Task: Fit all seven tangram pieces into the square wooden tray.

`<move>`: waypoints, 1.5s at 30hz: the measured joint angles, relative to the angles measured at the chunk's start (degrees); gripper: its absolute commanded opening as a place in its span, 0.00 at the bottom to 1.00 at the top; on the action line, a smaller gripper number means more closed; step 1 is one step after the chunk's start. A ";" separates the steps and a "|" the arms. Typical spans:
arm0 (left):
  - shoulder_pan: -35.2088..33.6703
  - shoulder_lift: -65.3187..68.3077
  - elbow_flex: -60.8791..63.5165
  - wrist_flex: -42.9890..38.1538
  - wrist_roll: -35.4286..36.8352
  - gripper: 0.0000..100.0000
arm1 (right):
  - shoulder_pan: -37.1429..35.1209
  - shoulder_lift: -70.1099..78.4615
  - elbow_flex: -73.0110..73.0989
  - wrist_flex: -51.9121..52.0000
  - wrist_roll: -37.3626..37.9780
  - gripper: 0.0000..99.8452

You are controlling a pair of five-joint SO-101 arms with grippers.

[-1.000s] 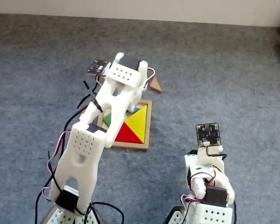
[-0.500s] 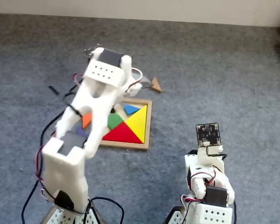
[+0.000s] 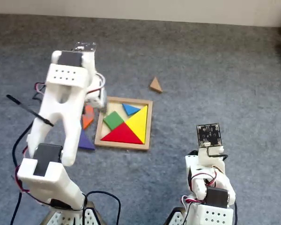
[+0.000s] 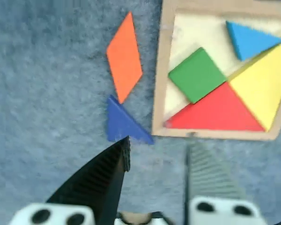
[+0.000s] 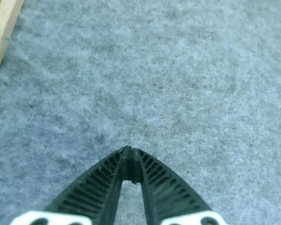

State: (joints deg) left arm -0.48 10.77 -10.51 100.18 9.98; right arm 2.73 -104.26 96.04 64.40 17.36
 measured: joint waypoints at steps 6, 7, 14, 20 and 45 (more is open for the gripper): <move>-3.60 -0.09 4.66 -1.67 -14.95 0.01 | 0.00 0.00 0.00 0.00 0.00 0.01; -3.60 -0.09 6.15 -2.73 -17.49 0.01 | 0.00 0.00 0.00 0.00 0.00 0.01; -1.05 -0.09 16.53 -13.63 -26.81 0.05 | 0.00 0.00 0.00 0.00 0.00 0.01; 3.43 -0.09 20.48 -19.16 -27.16 0.22 | 0.00 0.00 0.00 0.00 0.00 0.01; 3.69 11.08 16.09 -31.21 -27.60 0.25 | 0.00 0.00 0.00 0.00 0.00 0.01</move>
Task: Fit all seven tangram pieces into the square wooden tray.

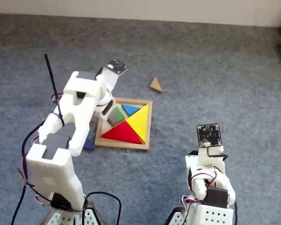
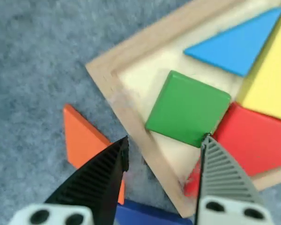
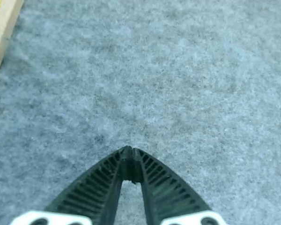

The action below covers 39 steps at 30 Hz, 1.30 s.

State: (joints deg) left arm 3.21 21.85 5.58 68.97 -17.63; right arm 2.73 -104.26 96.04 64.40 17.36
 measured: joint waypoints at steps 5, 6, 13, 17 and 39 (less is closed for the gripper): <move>2.99 1.23 -1.85 -0.18 0.00 0.25 | 0.00 0.00 0.00 0.00 0.00 0.01; 3.60 1.23 -2.20 -0.18 0.09 0.25 | 0.00 0.00 0.00 0.00 0.00 0.01; 5.27 1.41 -9.41 6.59 1.49 0.25 | 0.00 0.00 0.00 0.00 0.00 0.01; 3.69 1.41 -16.00 13.19 1.49 0.25 | 0.00 0.00 0.00 0.00 0.00 0.01; 2.64 1.23 -3.69 -0.44 1.76 0.25 | 0.00 0.00 0.00 0.00 0.00 0.01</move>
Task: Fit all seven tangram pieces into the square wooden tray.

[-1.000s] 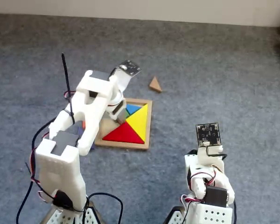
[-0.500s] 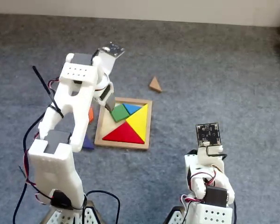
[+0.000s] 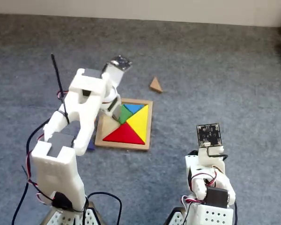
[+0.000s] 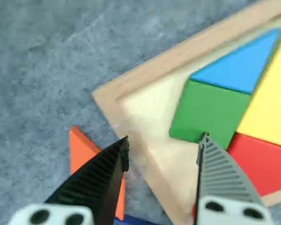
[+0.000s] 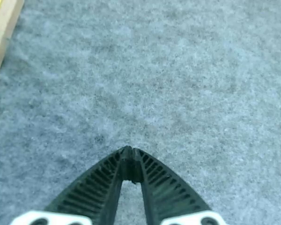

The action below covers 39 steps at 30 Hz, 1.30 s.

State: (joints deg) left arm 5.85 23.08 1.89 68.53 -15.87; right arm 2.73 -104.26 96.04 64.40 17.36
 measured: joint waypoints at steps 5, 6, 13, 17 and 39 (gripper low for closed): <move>4.31 0.00 0.26 -0.09 0.09 0.24 | 0.00 0.00 0.00 0.00 0.00 0.01; 4.84 0.00 0.26 -0.09 0.09 0.24 | 0.00 0.00 0.00 0.00 0.00 0.01; 5.63 -2.99 0.18 3.08 2.73 0.24 | 0.00 0.00 0.00 0.00 0.00 0.01; 5.89 -11.16 0.00 8.53 3.60 0.25 | 0.00 0.00 0.00 0.00 0.00 0.01; -17.05 -26.11 18.37 17.67 38.24 0.25 | 0.00 0.00 0.00 0.00 0.00 0.01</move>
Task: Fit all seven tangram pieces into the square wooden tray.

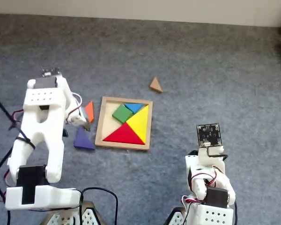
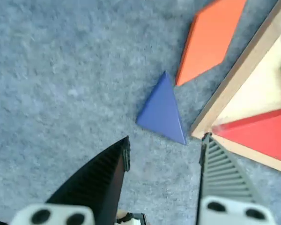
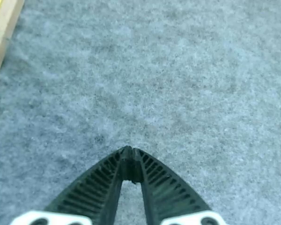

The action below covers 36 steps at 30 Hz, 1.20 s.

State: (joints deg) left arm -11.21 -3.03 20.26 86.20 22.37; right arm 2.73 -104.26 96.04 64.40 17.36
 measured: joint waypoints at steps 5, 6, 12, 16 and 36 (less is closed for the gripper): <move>-0.26 0.53 5.19 -2.11 6.15 0.25 | 0.00 0.00 0.00 0.00 0.00 0.01; -0.26 1.14 6.68 -3.25 7.12 0.25 | 0.00 0.00 0.00 0.00 0.00 0.01; -0.18 5.54 12.92 -13.80 11.87 0.25 | 0.00 0.00 0.00 0.00 0.00 0.01; -0.18 6.68 13.01 -17.05 12.84 0.25 | 0.00 0.00 0.00 0.00 0.00 0.01; 1.41 9.85 14.86 -21.27 15.21 0.06 | 1.41 0.00 0.00 0.00 0.00 0.01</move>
State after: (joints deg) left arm -9.80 6.81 35.12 64.92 37.58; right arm 4.13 -104.26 96.04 64.40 17.36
